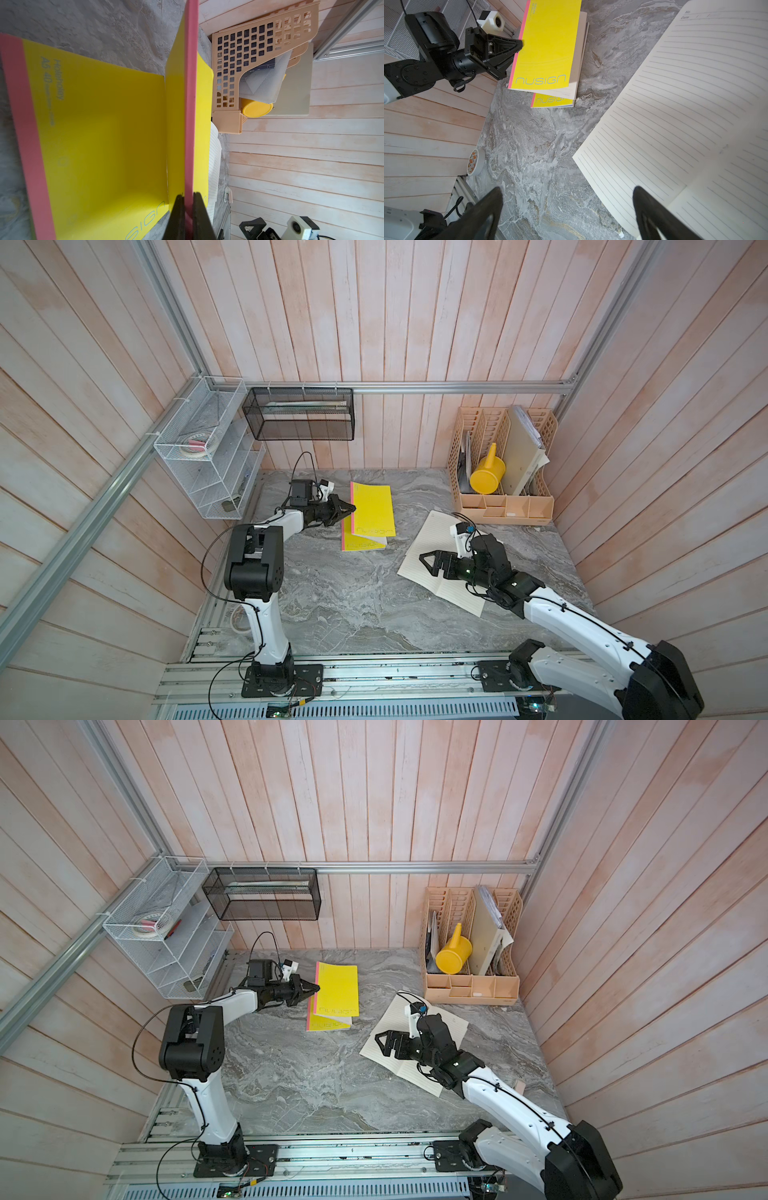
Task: Close the notebook
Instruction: Place the notebook at the notebook.
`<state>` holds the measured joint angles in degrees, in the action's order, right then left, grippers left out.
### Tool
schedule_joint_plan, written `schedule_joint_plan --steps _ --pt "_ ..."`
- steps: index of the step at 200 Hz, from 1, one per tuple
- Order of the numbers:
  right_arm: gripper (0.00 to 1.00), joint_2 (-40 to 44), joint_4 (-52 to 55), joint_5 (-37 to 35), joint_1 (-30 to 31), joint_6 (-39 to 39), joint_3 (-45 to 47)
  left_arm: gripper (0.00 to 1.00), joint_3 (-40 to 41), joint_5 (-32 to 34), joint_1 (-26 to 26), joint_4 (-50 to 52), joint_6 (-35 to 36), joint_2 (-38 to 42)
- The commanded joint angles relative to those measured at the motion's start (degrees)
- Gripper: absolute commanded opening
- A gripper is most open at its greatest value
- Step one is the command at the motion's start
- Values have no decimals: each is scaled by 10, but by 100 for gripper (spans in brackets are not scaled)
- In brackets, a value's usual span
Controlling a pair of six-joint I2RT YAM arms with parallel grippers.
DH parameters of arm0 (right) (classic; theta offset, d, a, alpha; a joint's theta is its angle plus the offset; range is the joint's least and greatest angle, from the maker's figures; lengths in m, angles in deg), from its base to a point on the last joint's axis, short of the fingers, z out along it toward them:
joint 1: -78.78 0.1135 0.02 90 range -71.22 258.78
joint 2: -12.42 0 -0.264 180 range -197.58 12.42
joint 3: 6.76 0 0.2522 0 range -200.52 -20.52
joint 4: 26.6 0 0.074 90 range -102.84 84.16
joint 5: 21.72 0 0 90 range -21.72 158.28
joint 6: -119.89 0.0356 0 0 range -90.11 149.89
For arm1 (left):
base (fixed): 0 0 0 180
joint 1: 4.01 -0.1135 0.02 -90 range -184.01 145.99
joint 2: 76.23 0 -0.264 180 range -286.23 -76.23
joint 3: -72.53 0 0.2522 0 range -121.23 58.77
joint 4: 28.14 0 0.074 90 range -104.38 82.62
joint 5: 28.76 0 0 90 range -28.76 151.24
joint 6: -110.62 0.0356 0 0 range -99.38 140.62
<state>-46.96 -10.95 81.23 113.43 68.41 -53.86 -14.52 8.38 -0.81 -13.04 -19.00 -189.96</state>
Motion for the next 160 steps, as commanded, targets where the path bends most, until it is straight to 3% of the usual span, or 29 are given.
schedule_joint_plan --steps 1,160 --pt "98 -10 -3 11 -2 2 4 0 -5 4 -7 -12 18 -9" --pt "98 -19 -23 23 -3 18 18 0 15 8 -24 47 75 -37"
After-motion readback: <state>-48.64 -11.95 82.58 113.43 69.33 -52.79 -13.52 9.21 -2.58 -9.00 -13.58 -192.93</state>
